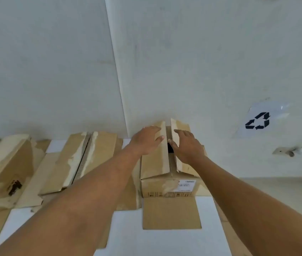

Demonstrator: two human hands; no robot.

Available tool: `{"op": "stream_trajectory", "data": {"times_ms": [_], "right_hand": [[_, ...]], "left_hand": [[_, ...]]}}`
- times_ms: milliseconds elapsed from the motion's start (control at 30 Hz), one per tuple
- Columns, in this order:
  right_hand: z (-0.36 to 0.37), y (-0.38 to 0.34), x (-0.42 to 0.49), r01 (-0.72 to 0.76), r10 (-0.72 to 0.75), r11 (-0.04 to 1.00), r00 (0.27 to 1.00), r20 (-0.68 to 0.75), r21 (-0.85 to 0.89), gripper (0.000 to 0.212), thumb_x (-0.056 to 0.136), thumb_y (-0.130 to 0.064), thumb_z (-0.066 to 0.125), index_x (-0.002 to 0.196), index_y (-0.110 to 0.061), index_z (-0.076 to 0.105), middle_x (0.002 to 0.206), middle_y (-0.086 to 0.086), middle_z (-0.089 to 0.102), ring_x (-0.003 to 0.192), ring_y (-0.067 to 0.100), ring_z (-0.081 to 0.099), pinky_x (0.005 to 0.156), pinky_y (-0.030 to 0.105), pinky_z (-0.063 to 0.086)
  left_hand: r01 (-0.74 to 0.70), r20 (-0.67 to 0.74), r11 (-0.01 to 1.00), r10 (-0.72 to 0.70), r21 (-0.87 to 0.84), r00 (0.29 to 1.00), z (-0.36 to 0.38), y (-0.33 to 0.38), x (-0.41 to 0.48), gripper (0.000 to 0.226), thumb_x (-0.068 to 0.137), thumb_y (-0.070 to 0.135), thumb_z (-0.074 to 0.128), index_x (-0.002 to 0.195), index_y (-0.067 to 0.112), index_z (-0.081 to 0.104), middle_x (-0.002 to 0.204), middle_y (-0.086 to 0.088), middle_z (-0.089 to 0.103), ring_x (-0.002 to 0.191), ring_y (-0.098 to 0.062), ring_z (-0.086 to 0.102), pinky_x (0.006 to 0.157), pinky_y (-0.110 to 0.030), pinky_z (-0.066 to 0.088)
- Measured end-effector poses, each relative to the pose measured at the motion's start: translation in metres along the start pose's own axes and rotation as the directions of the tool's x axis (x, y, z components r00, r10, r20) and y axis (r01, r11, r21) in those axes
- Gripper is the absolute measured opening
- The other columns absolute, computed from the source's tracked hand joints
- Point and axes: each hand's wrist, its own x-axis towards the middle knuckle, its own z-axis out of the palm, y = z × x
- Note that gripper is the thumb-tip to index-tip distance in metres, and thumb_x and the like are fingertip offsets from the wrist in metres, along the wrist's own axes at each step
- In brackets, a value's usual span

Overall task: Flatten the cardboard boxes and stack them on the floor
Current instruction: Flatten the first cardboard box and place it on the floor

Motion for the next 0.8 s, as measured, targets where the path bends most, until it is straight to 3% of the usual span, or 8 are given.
{"op": "stream_trajectory", "data": {"times_ms": [300, 400, 567, 800], "right_hand": [[0.053, 0.026, -0.002, -0.172, 0.173, 0.981, 0.985, -0.005, 0.092, 0.075, 0.102, -0.063, 0.042, 0.159, -0.016, 0.029, 0.163, 0.003, 0.036, 0.152, 0.023, 0.028, 0.118, 0.046, 0.036], [0.072, 0.034, -0.011, -0.216, 0.216, 0.974, 0.976, -0.002, 0.071, 0.089, 0.096, -0.078, 0.033, 0.159, -0.016, 0.03, 0.167, 0.002, 0.03, 0.156, 0.025, 0.021, 0.125, 0.046, 0.025], [0.093, 0.039, -0.018, -0.193, 0.195, 0.98, 0.981, 0.023, -0.048, 0.093, 0.097, -0.078, 0.025, 0.165, -0.016, 0.016, 0.173, 0.001, 0.007, 0.16, 0.023, -0.002, 0.129, 0.043, 0.003], [0.102, 0.045, -0.018, -0.176, 0.186, 0.972, 0.981, 0.049, -0.156, 0.102, 0.092, -0.083, 0.013, 0.165, -0.013, -0.001, 0.173, 0.004, -0.007, 0.158, 0.025, -0.016, 0.128, 0.047, -0.008]], "left_hand": [[-0.117, 0.185, 0.991, 0.103, 0.063, 0.977, 0.061, -0.018, 0.024, 0.067, 0.106, 0.049, 0.036, 0.161, 0.016, 0.018, 0.168, 0.002, 0.015, 0.154, -0.014, 0.01, 0.125, -0.035, 0.009], [-0.1, 0.195, 0.994, 0.091, 0.037, 0.976, 0.082, -0.027, 0.025, 0.071, 0.106, 0.051, 0.033, 0.162, 0.015, 0.009, 0.169, 0.002, 0.004, 0.155, -0.014, 0.001, 0.126, -0.036, 0.004], [-0.132, 0.183, 0.981, 0.105, 0.14, 0.977, 0.115, -0.039, 0.02, 0.072, 0.105, 0.054, 0.023, 0.162, 0.013, 0.002, 0.169, -0.001, -0.003, 0.155, -0.014, -0.009, 0.127, -0.038, -0.002], [-0.132, 0.149, 0.977, 0.108, 0.165, 0.983, 0.119, -0.042, 0.018, 0.073, 0.105, 0.056, 0.022, 0.162, 0.016, 0.001, 0.169, 0.002, -0.005, 0.154, -0.01, -0.012, 0.126, -0.035, -0.004]]}}
